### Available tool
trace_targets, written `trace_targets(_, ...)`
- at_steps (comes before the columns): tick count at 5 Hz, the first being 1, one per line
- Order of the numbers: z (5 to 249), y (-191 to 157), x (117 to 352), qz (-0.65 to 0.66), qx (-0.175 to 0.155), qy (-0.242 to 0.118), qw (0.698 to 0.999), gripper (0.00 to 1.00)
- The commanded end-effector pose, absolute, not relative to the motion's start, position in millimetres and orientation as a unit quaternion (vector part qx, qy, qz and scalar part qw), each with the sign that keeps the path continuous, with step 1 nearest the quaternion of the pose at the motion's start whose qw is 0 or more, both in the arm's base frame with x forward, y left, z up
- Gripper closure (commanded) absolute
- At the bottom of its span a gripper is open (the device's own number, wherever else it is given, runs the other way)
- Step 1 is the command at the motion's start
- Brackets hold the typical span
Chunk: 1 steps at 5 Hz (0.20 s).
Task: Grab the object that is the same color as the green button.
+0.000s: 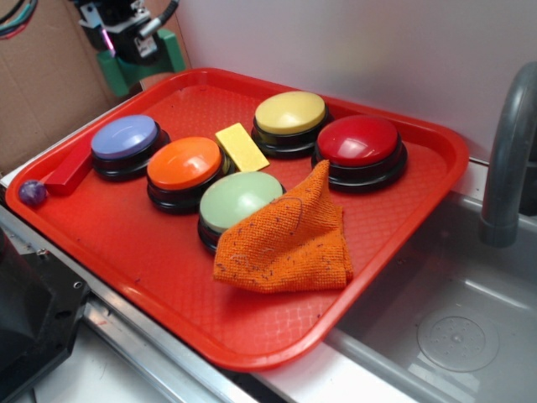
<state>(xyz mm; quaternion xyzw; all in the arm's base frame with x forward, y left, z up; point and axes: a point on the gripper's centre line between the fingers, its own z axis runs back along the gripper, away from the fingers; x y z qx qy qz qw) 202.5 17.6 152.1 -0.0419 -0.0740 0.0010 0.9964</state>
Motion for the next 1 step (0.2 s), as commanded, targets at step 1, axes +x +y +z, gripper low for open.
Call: trace_targets(1, 161.8, 17.1, 188.7, 0.015, -0.047, -0.099, 0.994, 1.00)
